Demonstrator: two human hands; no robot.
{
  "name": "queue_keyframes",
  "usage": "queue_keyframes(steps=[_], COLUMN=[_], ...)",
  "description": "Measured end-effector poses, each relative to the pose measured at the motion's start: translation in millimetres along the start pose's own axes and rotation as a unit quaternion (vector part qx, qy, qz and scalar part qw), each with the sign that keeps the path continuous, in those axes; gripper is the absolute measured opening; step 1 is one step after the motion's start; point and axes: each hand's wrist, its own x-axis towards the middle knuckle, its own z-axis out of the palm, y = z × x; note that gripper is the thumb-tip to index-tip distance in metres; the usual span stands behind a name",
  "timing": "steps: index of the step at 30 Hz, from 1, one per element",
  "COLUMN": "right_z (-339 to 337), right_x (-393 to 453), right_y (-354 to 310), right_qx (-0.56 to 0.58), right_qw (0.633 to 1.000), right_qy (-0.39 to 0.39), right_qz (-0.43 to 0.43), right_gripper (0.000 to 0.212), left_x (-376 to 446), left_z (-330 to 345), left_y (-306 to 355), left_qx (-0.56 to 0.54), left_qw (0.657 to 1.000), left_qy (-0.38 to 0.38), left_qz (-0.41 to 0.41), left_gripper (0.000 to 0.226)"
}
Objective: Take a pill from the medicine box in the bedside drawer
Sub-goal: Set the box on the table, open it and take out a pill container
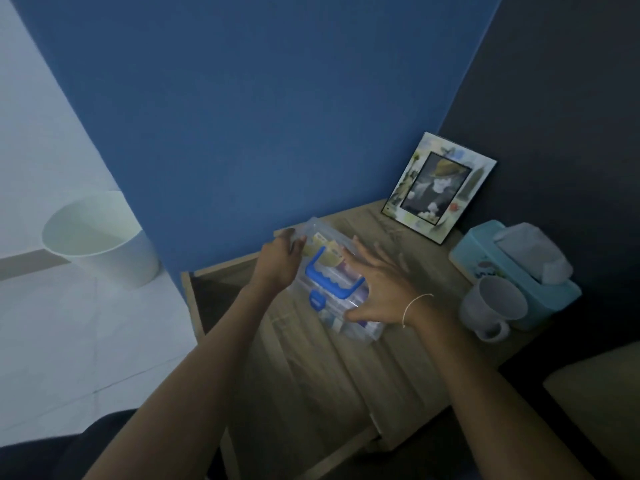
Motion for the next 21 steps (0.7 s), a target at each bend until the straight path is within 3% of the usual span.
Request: queue_keyframes(steps=[3, 6, 8, 21], right_z=[20.6, 49.4, 58.5, 42.6], right_x=[-18.1, -37.3, -39.3, 16.5], right_y=[-5.4, -19.5, -25.0, 9.8], right_qx=[-0.019, 0.071, 0.115, 0.096], right_qw=[0.993, 0.973, 0.958, 0.939], right_qy=[0.114, 0.208, 0.248, 0.313], right_qz=[0.03, 0.062, 0.086, 0.106], right_gripper=[0.096, 0.073, 0.064, 0.045], left_x=[-14.2, -38.0, -47.1, 4.3], left_z=[5.7, 11.4, 13.5, 33.7], left_y=[-3.4, -11.5, -17.3, -3.5], left_qx=[0.067, 0.194, 0.228, 0.164], left_qw=[0.995, 0.956, 0.937, 0.957], left_qy=[0.028, 0.046, 0.032, 0.009], left_qz=[0.069, 0.215, 0.264, 0.238], left_gripper=[0.051, 0.052, 0.052, 0.052])
